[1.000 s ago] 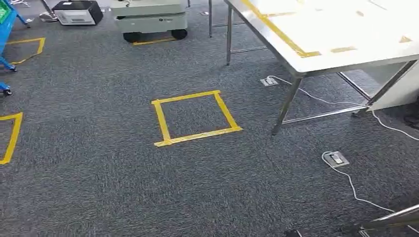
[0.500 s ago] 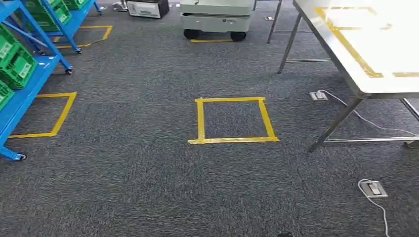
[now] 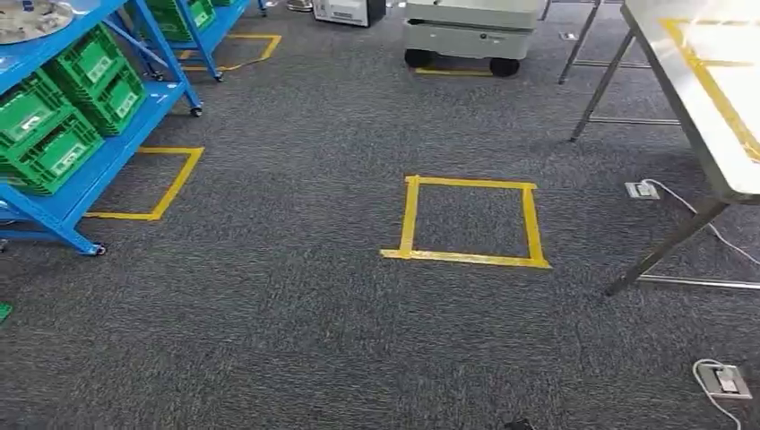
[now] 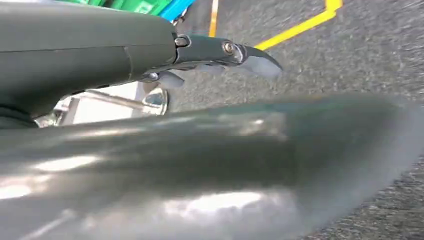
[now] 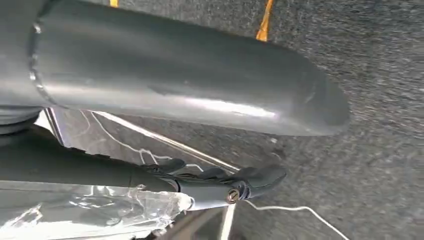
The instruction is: Take the parts from the cabinet and place them on the table.
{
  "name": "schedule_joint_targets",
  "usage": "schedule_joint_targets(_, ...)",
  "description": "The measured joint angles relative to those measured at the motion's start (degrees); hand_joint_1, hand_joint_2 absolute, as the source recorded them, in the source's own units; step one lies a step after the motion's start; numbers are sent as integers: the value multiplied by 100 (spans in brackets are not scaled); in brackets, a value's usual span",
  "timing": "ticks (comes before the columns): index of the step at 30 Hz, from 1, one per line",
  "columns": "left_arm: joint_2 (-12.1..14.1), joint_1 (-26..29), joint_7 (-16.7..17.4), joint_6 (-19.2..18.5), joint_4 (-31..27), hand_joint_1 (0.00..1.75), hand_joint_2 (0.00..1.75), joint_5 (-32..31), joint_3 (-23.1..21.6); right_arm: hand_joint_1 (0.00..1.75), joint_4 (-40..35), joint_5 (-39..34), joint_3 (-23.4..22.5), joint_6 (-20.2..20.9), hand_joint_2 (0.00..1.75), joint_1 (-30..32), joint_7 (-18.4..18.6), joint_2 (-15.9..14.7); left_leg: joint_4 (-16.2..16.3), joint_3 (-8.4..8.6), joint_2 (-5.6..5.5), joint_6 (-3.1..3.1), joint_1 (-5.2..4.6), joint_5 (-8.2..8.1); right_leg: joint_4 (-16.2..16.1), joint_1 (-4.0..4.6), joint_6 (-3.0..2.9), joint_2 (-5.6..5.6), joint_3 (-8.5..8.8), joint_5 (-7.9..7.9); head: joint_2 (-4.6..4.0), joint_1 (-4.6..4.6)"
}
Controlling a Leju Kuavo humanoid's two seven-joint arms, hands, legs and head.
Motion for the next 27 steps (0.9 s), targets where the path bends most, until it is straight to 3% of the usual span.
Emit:
schedule_joint_targets(1,-4,-17,0,0,0,0,0,2,0,0,2,2,-4,2,0,-2,-7,0,34,-15,-117,50,-4,10,-41,-11,21,-52,35,-18,0,59)
schedule_joint_targets(4,-2,36,0,0,0,0,0,4,7,0,0,9,-7,11,0,-65,-9,7,4,-9,-337,157,-10,25,-82,-24,102,-255,196,-58,0,59)
schedule_joint_targets(5,-4,51,0,0,0,0,0,7,9,0,2,15,-7,11,0,-70,-9,7,-8,-6,-403,189,19,45,13,-56,155,14,141,-127,0,70)
schedule_joint_targets(6,-4,45,0,0,0,0,0,18,9,0,2,18,-7,11,0,-63,-9,7,-7,-7,-449,222,32,53,280,-67,166,294,24,-334,0,101)
schedule_joint_targets(7,-2,32,0,2,0,0,0,17,9,0,2,17,-7,13,0,-51,-2,7,-7,-11,-518,242,35,55,749,-75,181,453,-201,-583,0,127)
schedule_joint_targets(9,4,20,0,4,0,0,0,20,11,0,7,17,-9,22,0,-17,9,7,-5,-18,-682,253,25,48,1627,-73,185,551,-655,-917,0,140)
schedule_joint_targets(10,4,26,0,4,0,0,0,20,11,0,9,20,-13,26,0,-9,13,7,-5,-14,-765,254,17,47,1781,-68,174,567,-776,-900,0,138)
schedule_joint_targets(11,4,36,0,4,0,0,0,20,11,0,9,20,-20,31,0,-9,13,7,-3,-8,-864,253,16,47,1618,-60,153,577,-746,-724,0,138)
schedule_joint_targets(13,0,39,0,4,0,0,0,28,11,0,9,22,-24,35,0,-15,13,7,-3,8,-1034,242,20,52,699,-64,107,684,-353,-187,0,138)
schedule_joint_targets(14,-4,35,0,4,0,0,0,37,11,0,11,24,-26,37,0,-19,13,7,-3,11,-1110,229,31,56,177,-72,84,881,-100,35,0,142)
schedule_joint_targets(15,-9,33,0,4,0,0,0,37,11,0,11,24,-28,42,0,-25,13,7,15,3,-1170,188,6,48,-16,-51,95,1067,-27,49,0,140)
schedule_joint_targets(17,-4,45,0,4,0,0,0,37,11,0,9,33,-28,52,0,-36,2,7,3,-35,-1270,123,20,55,-18,-44,58,933,-26,69,0,129)
schedule_joint_targets(19,0,89,0,4,0,0,0,37,13,0,9,44,-28,50,0,-50,2,7,-18,-60,-1371,39,43,88,-37,-31,-20,834,15,104,0,131)
schedule_joint_targets(20,2,97,0,2,0,0,0,35,11,0,9,54,-28,50,0,-60,2,7,50,-76,-1235,33,37,45,-89,-59,-59,737,29,144,0,134)
schedule_joint_targets(21,-15,93,0,0,0,0,0,33,11,0,9,61,-28,50,0,-54,-6,7,246,-183,-927,22,4,-125,-115,-56,-90,707,35,159,0,82)
schedule_joint_targets(22,-22,69,0,0,0,0,0,17,11,0,11,61,-28,50,0,-45,-11,7,623,-377,-756,5,4,-358,-118,-47,-108,625,31,158,0,46)
schedule_joint_targets(23,-20,41,0,0,0,0,0,7,11,0,11,59,-28,55,0,-20,-11,7,1156,-643,-664,-10,8,-609,-118,-37,-120,528,28,150,0,53)
schedule_joint_targets(24,-20,35,0,2,0,0,0,0,11,0,11,57,-31,57,0,-5,-11,4,1531,-831,-633,-17,10,-746,-118,-32,-131,449,26,140,0,53)
schedule_joint_targets(25,-20,38,0,2,0,0,0,-9,11,0,11,57,-35,65,0,-1,-11,0,1756,-947,-621,-22,13,-781,-118,-31,-136,372,26,133,0,53)
schedule_joint_targets(26,-20,48,2,0,0,0,0,-15,11,0,9,55,-37,79,0,-4,-11,-2,1699,-917,-610,-28,19,-666,-118,-32,-132,288,31,122,0,50)
schedule_joint_targets(27,-17,51,2,2,0,0,0,-18,11,0,11,55,-37,90,0,-7,-11,-2,1417,-776,-591,-30,26,-462,-118,-32,-127,224,32,114,0,50)
